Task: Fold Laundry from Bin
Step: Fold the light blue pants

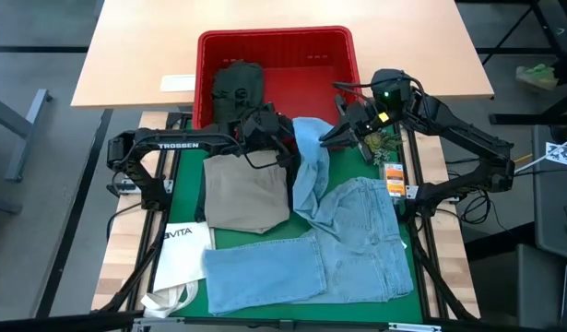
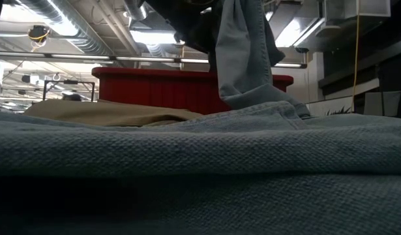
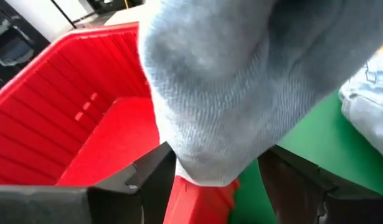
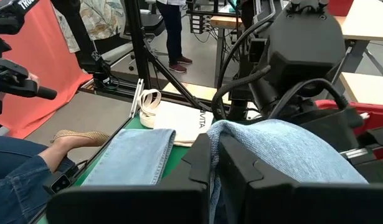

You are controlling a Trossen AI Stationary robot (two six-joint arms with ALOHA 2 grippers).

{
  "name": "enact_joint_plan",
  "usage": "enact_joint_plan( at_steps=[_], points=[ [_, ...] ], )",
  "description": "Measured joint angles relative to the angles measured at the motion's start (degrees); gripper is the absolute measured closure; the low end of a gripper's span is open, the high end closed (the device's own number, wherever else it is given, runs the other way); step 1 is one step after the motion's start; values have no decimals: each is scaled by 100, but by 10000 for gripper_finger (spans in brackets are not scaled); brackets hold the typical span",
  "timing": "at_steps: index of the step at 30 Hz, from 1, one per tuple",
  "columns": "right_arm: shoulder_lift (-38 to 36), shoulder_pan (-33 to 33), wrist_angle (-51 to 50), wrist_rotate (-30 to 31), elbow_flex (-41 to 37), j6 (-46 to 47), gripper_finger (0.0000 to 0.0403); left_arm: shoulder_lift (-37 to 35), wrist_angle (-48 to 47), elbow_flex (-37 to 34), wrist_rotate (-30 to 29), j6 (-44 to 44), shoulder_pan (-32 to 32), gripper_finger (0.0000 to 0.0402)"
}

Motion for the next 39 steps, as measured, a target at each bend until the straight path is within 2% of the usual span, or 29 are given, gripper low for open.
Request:
enact_joint_plan(
  at_steps=[3, 5, 7, 10, 12, 16, 20, 24, 29, 39],
  points=[
    [0, 0, 0, 0, 0, 0, 386, 0, 66, 2, -144, 34, 9, 197],
    [0, 0, 0, 1, 0, 0, 386, 0, 71, 2, -254, 66, 9, 225],
    [0, 0, -2, 0, 0, 0, 386, 0, 79, 2, -361, 185, 9, 268],
    [0, 0, 0, 0, 0, 0, 386, 0, 136, 2, -445, 347, 8, 355],
    [0, 0, -2, 0, 0, 0, 386, -2, 139, 2, -563, 370, -22, 387],
    [0, 0, -2, 4, 0, 1, 386, -159, -23, 2, -1258, 735, -193, 394],
    [0, 0, 0, 0, 2, 2, 386, -586, -322, 4, -2598, 1341, -602, 395],
    [0, -4, 38, 119, 2, -3, 386, -1170, -886, 11, -3351, 1201, -1130, 397],
    [29, -4, 330, 631, 2, -276, 386, -1750, -1578, 14, -3820, 414, -1837, 398],
    [560, -5, 1284, 467, 2, -310, 386, -2218, -2898, 20, -3654, -423, -3192, 397]
  ],
)
